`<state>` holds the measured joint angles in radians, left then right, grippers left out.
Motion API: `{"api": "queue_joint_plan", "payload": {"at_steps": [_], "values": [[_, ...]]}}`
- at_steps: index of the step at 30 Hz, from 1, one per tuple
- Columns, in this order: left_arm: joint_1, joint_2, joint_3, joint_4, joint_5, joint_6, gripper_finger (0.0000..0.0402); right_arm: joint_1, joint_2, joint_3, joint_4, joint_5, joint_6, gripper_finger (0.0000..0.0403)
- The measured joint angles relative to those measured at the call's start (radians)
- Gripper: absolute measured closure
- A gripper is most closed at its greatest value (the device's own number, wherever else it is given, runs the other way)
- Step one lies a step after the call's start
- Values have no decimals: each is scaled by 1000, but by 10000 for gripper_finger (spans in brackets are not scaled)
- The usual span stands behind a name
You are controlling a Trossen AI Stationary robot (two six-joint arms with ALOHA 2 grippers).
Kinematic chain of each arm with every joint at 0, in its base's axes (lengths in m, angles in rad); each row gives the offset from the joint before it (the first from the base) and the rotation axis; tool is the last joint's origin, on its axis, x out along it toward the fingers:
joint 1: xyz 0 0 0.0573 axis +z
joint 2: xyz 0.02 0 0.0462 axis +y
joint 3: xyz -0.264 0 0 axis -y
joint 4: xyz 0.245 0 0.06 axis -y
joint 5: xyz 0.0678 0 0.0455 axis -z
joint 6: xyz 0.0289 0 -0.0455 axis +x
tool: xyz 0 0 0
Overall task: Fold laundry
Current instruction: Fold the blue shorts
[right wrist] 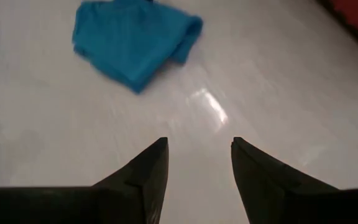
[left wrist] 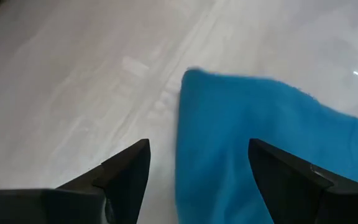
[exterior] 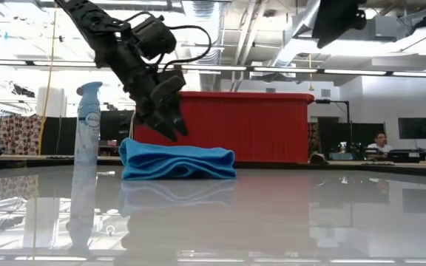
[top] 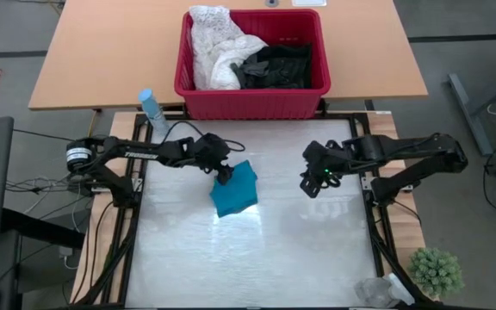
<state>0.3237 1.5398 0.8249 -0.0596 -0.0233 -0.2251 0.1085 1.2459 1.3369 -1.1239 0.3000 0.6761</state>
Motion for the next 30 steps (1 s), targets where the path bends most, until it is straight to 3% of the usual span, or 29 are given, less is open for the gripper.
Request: {"api": "queue_joint_plan", "payload": {"at_steps": [6,18,30], "values": [[29,1,2,-39,96,52,140,53,1,0,-8,52,98,207],[45,4,2,-77,123,108,140,114,47,0,-51,194,225,207],[49,159,-13,-31,181,116,141,105,92,0,-46,200,230,207]]}}
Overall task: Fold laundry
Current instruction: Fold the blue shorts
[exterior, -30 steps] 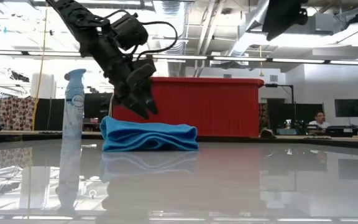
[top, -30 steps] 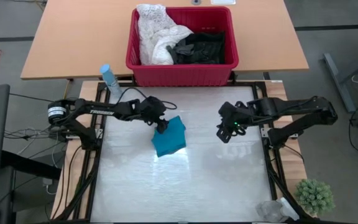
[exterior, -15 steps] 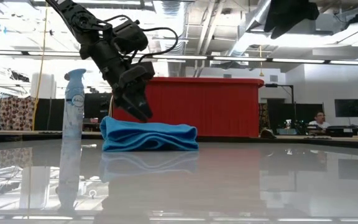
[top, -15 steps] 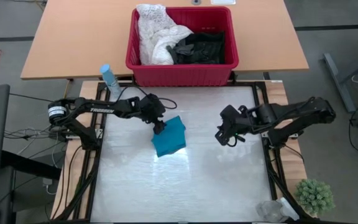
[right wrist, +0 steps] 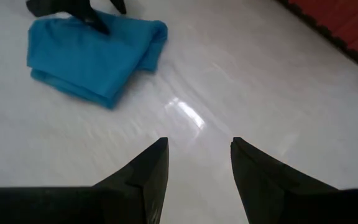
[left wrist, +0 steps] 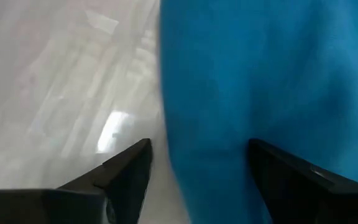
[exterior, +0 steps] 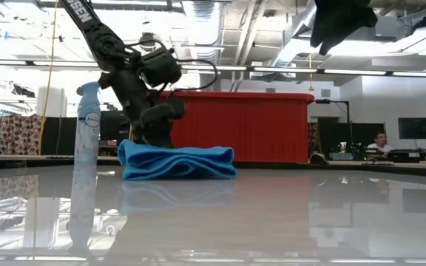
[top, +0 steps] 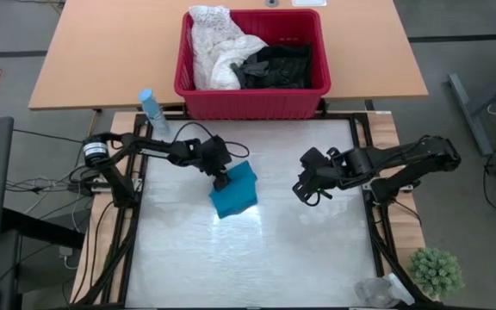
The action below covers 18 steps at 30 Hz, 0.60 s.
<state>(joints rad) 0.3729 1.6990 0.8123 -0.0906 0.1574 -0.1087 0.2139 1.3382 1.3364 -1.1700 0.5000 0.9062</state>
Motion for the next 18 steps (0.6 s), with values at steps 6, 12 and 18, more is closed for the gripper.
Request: {"api": "queue_joint_plan", "payload": {"at_steps": [6,12,18], "values": [[2,44,3,-1,46,8,145,0,11,0,1,0,10,207],[3,48,3,-15,49,11,240,0,11,0,1,1,11,207],[6,46,16,-35,82,32,388,0,11,0,3,12,13,207]]}}
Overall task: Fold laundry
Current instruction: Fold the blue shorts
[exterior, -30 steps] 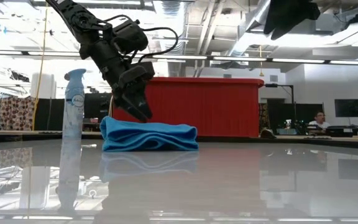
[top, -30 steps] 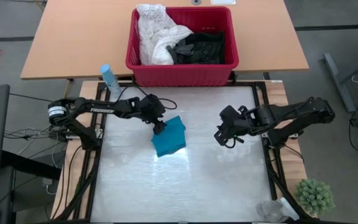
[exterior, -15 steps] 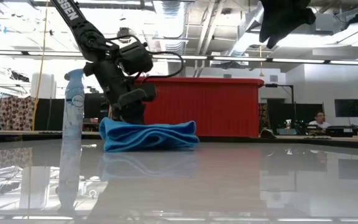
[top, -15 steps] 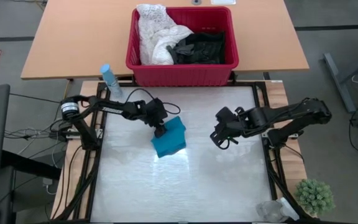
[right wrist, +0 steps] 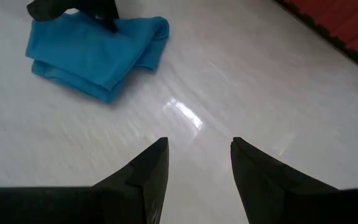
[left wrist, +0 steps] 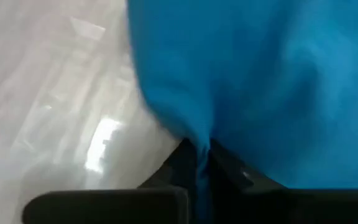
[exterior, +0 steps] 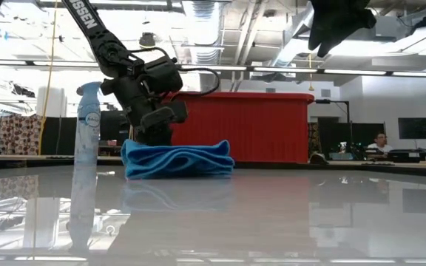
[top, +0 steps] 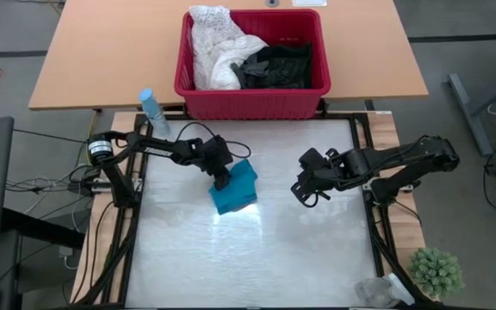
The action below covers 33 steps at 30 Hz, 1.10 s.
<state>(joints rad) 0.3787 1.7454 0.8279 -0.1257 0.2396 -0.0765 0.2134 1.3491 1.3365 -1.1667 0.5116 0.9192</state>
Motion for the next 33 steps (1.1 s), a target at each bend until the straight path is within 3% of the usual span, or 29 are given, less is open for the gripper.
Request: {"api": "queue_joint_plan", "payload": {"at_steps": [5,12,18,25,29,33], "values": [[23,-37,90,-138,-10,30,398,0,0,0,0,14,0,207],[51,-63,292,-279,-194,215,400,0,0,0,-3,38,0,207],[51,-64,407,-289,-451,417,401,0,0,0,-18,116,-1,207],[41,-65,461,-257,-741,624,401,-15,0,0,-45,174,-2,207],[17,-63,433,-261,-722,530,401,-32,-2,-22,-44,176,-2,207],[-58,-59,323,-230,-715,434,401,-29,-2,-86,-36,175,24,207]]}}
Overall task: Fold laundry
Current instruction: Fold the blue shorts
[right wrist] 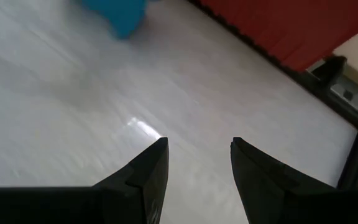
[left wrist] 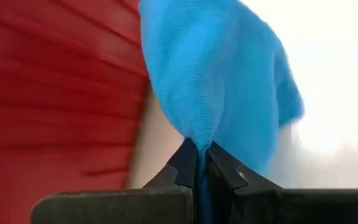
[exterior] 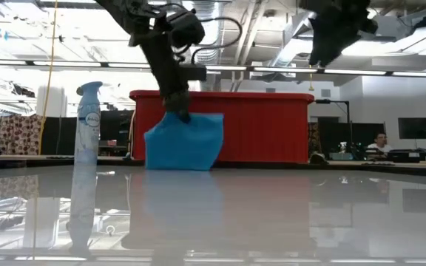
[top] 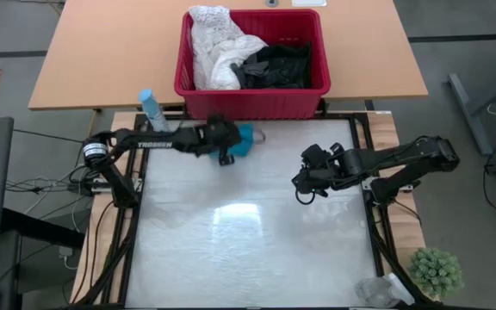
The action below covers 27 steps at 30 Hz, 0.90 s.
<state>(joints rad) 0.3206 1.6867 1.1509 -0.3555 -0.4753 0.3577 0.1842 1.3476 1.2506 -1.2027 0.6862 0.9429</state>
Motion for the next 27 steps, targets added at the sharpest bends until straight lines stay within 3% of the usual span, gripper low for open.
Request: {"api": "queue_joint_plan", "payload": {"at_steps": [6,14,18,22,27], "values": [[-155,1,-126,-8,34,-124,401,5,-1,-96,89,-10,-5,207],[-287,1,-130,-16,267,-306,393,-3,0,-148,276,-35,-188,207],[-310,1,-130,-30,348,-339,355,-6,0,-198,375,-72,-258,204],[-329,1,-130,-43,485,-388,298,-24,0,-266,527,-208,-330,195],[-352,-16,-130,-140,508,-436,234,-50,0,-370,852,-338,-372,183]]}}
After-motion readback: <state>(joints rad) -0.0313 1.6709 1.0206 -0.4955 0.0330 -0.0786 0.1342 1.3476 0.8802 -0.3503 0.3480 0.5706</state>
